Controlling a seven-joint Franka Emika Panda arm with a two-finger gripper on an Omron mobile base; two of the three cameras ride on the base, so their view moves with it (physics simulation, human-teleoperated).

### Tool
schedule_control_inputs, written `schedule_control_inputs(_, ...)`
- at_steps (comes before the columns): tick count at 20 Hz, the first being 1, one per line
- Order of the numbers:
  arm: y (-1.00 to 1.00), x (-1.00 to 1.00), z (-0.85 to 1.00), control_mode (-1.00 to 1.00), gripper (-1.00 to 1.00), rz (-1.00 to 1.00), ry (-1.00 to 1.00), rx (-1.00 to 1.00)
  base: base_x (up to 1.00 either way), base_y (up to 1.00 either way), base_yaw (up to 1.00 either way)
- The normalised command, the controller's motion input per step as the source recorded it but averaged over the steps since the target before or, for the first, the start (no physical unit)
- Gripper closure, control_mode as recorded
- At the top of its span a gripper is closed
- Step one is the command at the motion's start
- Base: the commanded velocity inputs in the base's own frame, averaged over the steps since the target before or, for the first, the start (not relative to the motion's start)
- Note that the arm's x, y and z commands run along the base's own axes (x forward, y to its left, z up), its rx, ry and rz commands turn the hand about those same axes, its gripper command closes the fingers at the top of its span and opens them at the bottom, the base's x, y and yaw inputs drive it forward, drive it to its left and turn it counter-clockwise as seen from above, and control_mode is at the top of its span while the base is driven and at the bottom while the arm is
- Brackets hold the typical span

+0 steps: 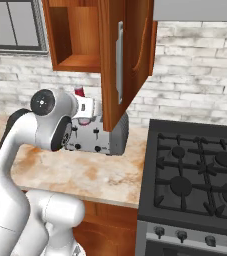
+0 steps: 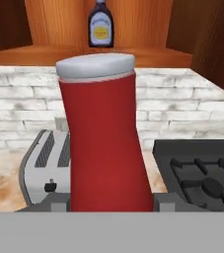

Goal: Take 2 condiments from the cabinet and move them on the counter near the stove.Make sure the condiments are lined up with each other, next to each other.

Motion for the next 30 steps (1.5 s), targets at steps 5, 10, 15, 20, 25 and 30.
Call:
schedule_control_inputs(5,-0.08,-0.20,-0.65,-1.00,1.00,-0.09,0.01,0.00,0.00,0.00,0.00)
schedule_control_inputs(10,-0.25,-0.01,-0.54,-1.00,1.00,-0.01,0.00,0.00,0.00,0.00,0.00)
schedule_control_inputs(15,-0.40,0.00,-0.31,-1.00,1.00,0.01,0.00,0.00,0.00,0.00,0.00)
schedule_control_inputs(20,-0.31,0.03,-0.19,-1.00,1.00,0.06,0.05,0.00,0.00,0.00,0.00)
schedule_control_inputs(25,-0.09,0.05,-0.44,-1.00,1.00,0.06,0.02,0.00,0.00,0.00,0.00)
schedule_control_inputs(30,-0.07,0.06,-0.32,-1.00,1.00,0.06,0.00,0.00,0.00,0.00,0.00)
